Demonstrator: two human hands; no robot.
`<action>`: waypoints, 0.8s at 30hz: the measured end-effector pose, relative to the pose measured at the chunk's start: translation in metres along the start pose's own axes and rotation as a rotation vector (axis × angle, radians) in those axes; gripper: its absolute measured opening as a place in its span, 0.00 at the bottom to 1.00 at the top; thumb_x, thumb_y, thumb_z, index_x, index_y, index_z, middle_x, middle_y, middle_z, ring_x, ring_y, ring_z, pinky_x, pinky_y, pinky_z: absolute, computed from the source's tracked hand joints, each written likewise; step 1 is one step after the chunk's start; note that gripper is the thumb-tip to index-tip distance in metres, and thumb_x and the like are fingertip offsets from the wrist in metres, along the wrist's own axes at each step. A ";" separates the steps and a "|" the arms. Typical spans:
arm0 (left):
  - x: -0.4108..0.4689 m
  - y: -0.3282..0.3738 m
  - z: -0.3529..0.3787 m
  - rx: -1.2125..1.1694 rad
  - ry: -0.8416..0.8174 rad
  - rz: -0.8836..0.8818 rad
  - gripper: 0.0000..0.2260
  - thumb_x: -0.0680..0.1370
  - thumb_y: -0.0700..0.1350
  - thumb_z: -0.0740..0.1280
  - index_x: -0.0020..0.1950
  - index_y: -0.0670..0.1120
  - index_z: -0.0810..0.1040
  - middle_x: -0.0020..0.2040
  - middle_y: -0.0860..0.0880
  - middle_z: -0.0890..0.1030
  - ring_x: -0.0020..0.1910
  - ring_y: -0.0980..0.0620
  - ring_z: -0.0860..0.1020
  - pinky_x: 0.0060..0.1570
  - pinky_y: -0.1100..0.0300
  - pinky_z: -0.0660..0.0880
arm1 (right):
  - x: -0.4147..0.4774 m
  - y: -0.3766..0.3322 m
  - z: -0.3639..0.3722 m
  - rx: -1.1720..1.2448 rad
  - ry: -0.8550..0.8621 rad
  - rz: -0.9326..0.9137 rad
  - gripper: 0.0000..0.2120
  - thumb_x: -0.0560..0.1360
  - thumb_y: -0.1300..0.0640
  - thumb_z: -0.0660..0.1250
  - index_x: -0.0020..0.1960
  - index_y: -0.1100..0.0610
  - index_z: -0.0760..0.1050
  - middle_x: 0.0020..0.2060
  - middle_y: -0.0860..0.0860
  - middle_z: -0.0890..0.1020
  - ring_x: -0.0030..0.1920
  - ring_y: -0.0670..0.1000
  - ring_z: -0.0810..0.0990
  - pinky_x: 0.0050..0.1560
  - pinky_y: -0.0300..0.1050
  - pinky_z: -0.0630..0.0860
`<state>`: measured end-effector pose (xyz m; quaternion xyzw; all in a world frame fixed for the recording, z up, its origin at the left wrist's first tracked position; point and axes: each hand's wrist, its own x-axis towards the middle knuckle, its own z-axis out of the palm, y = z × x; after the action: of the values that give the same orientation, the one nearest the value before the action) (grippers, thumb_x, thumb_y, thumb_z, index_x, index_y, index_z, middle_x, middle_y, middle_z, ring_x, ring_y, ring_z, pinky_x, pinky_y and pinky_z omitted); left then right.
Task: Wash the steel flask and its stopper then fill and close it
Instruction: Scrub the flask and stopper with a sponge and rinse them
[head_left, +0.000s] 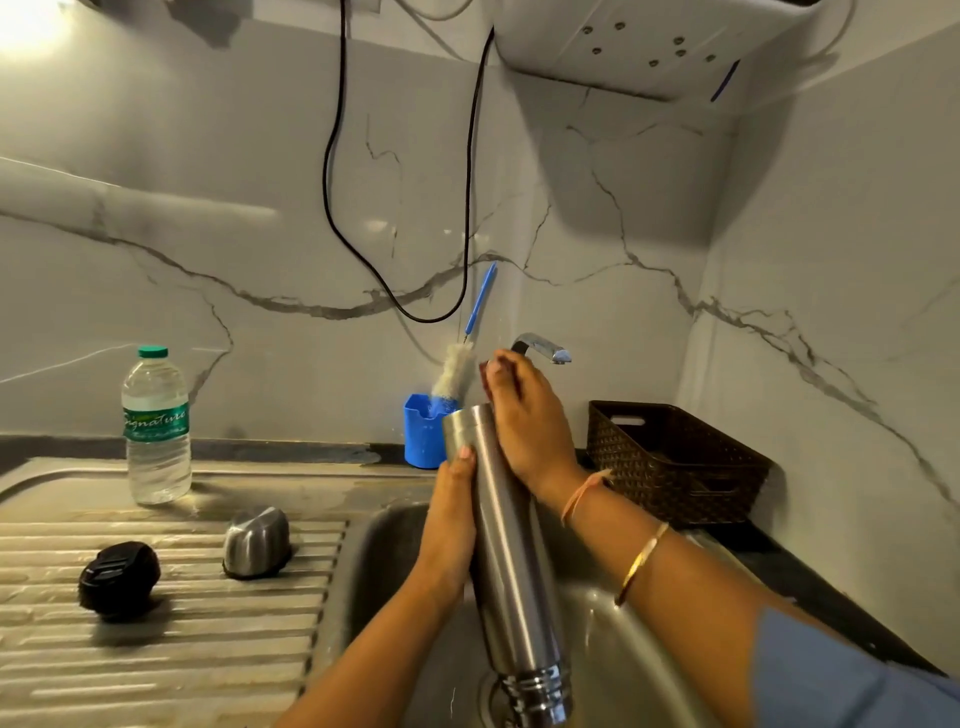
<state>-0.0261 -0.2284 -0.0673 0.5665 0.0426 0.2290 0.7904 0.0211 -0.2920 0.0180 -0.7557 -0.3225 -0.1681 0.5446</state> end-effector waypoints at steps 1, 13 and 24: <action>0.001 0.001 0.000 0.039 -0.012 0.012 0.32 0.67 0.70 0.63 0.61 0.48 0.71 0.54 0.39 0.81 0.52 0.41 0.81 0.55 0.45 0.77 | 0.006 -0.001 -0.002 0.068 -0.023 0.053 0.17 0.81 0.47 0.52 0.62 0.53 0.72 0.48 0.45 0.75 0.43 0.39 0.73 0.47 0.33 0.72; 0.010 0.021 -0.022 -0.068 0.267 0.213 0.26 0.64 0.59 0.68 0.57 0.46 0.72 0.46 0.45 0.81 0.41 0.49 0.81 0.37 0.59 0.77 | -0.056 0.052 0.016 0.283 -0.326 0.400 0.19 0.81 0.45 0.50 0.50 0.50 0.77 0.47 0.50 0.82 0.48 0.47 0.81 0.53 0.42 0.76; 0.012 0.006 -0.018 0.006 0.080 0.191 0.20 0.72 0.59 0.68 0.56 0.47 0.70 0.44 0.46 0.82 0.40 0.51 0.82 0.44 0.53 0.80 | -0.053 0.022 0.023 -0.123 0.071 -0.121 0.28 0.77 0.37 0.47 0.73 0.49 0.61 0.66 0.48 0.72 0.58 0.48 0.77 0.55 0.48 0.77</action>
<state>-0.0232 -0.2063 -0.0661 0.5608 0.0203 0.3257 0.7610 -0.0051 -0.2913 -0.0381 -0.7605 -0.3372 -0.2466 0.4971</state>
